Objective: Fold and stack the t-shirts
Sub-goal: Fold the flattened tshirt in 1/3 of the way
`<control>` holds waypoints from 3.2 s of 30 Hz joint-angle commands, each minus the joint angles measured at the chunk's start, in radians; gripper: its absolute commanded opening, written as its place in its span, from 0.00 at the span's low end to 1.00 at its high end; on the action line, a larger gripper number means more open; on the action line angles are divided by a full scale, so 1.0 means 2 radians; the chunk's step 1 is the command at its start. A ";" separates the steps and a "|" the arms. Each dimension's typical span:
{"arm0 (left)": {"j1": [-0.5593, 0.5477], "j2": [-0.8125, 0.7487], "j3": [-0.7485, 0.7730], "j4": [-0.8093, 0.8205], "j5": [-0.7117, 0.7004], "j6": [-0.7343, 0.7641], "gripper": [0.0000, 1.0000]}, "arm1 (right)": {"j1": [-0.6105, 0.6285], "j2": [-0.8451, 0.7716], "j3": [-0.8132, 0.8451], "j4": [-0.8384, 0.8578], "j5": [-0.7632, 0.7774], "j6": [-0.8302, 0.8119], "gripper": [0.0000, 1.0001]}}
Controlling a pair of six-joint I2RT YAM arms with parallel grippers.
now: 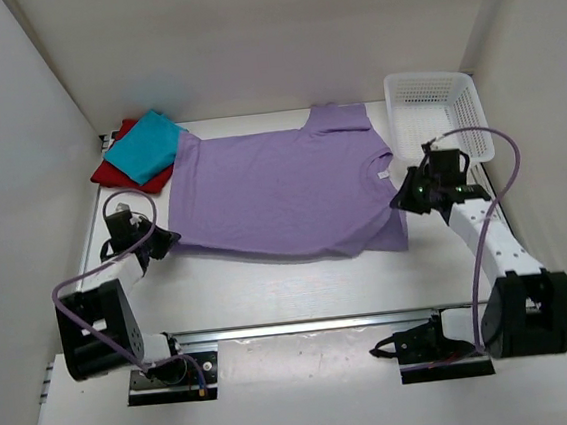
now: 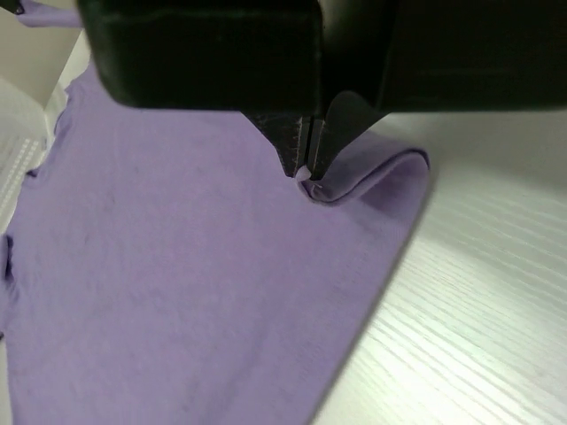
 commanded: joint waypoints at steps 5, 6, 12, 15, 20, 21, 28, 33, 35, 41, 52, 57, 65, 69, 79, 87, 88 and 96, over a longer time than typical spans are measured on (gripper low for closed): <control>-0.003 0.045 0.044 0.040 -0.029 -0.028 0.00 | -0.002 0.113 0.108 0.088 0.013 -0.002 0.00; -0.003 0.050 0.052 0.045 -0.027 -0.028 0.00 | -0.007 0.125 0.109 0.103 0.011 -0.001 0.00; -0.003 0.096 0.089 0.042 -0.042 -0.027 0.00 | -0.008 0.204 0.181 0.111 0.009 -0.003 0.00; -0.003 0.122 0.107 0.042 -0.044 -0.023 0.00 | -0.008 0.234 0.208 0.122 0.009 -0.008 0.00; -0.010 0.152 0.135 0.037 -0.058 -0.015 0.00 | -0.006 0.275 0.241 0.128 0.015 -0.016 0.00; -0.010 0.160 0.138 0.033 -0.060 -0.015 0.00 | -0.007 0.287 0.255 0.125 0.016 -0.020 0.00; -0.017 0.186 0.154 0.049 -0.052 -0.018 0.20 | -0.007 0.362 0.318 0.118 0.018 -0.029 0.00; -0.006 0.157 0.140 0.060 -0.046 -0.022 0.55 | -0.004 0.391 0.365 0.114 0.014 -0.030 0.12; -0.001 0.132 0.134 0.055 -0.044 -0.019 0.56 | -0.001 0.392 0.383 0.098 0.012 -0.030 0.21; -0.006 0.024 0.033 0.058 -0.067 -0.030 0.53 | 0.003 0.314 0.319 0.129 0.012 -0.012 0.38; -0.009 0.042 -0.044 0.097 -0.054 -0.050 0.49 | 0.052 0.134 0.042 0.293 -0.014 0.078 0.06; -0.010 0.094 -0.020 0.125 -0.043 -0.062 0.22 | 0.033 0.104 -0.046 0.307 0.013 0.101 0.32; -0.014 0.109 -0.004 0.146 -0.052 -0.071 0.00 | 0.006 0.060 -0.110 0.282 0.084 0.077 0.41; -0.014 0.124 0.000 0.156 -0.035 -0.082 0.00 | -0.020 0.086 -0.103 0.292 0.055 0.059 0.38; -0.010 0.126 0.005 0.150 -0.040 -0.078 0.00 | -0.030 0.151 -0.050 0.295 0.005 0.057 0.13; -0.012 0.124 0.006 0.142 -0.045 -0.071 0.00 | -0.047 0.185 0.001 0.281 0.041 0.042 0.00; -0.013 0.124 0.011 0.140 -0.046 -0.070 0.00 | -0.047 0.191 0.007 0.289 0.050 0.035 0.00; -0.010 0.127 0.015 0.131 -0.047 -0.060 0.00 | -0.045 0.263 0.030 0.340 0.039 0.037 0.00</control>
